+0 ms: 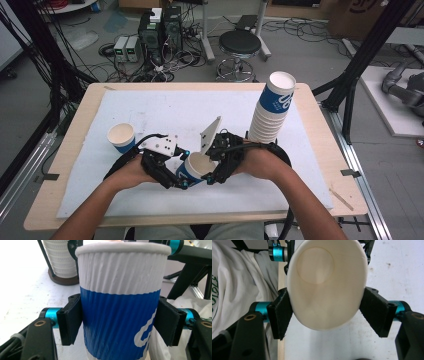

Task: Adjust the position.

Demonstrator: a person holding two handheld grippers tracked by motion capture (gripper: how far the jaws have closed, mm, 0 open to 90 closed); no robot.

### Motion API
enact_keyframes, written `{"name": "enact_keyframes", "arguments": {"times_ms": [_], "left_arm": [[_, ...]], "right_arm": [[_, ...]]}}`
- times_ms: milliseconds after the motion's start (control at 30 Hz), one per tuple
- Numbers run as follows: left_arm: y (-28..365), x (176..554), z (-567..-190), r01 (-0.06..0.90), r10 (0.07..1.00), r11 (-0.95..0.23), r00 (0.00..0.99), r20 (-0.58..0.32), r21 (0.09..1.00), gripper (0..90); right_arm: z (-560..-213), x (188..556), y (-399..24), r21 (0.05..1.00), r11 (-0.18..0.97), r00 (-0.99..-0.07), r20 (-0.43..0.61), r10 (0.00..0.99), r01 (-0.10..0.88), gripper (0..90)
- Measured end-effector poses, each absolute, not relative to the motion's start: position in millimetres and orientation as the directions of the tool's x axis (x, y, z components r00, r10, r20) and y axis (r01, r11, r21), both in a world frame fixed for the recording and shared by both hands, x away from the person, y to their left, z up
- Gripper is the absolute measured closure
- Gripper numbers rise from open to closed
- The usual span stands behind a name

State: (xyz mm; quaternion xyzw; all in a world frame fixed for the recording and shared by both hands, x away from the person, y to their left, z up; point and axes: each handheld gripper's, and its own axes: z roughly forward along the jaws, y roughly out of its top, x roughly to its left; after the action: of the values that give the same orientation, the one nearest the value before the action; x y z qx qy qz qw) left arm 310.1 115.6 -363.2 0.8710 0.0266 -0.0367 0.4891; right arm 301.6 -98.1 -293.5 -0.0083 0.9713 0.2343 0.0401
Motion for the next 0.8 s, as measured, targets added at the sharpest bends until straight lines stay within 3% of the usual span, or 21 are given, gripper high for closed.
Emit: {"name": "enact_keyframes", "arguments": {"times_ms": [300, 400, 800], "left_arm": [[114.5, 308.5, -366.2, 0.070, 0.014, -0.511, 0.997, -0.073, 0.857, 29.8], [117.2, 308.3, -367.1, 0.074, 0.024, -0.486, 0.997, -0.071, 0.871, 28.7], [135.2, 311.6, -381.4, 0.111, 0.093, -0.274, 0.992, -0.089, 0.955, 27.7]], "right_arm": [[-295.3, 301.2, -98.0, 0.447, 0.893, -0.996, -0.086, -0.005, -0.043, 28.0], [-294.6, 302.3, -102.7, 0.507, 0.862, -0.997, -0.077, 0.022, -0.020, 21.5], [-281.9, 304.1, -145.5, 0.817, 0.567, -0.985, 0.007, 0.172, 0.105, 21.0]]}}
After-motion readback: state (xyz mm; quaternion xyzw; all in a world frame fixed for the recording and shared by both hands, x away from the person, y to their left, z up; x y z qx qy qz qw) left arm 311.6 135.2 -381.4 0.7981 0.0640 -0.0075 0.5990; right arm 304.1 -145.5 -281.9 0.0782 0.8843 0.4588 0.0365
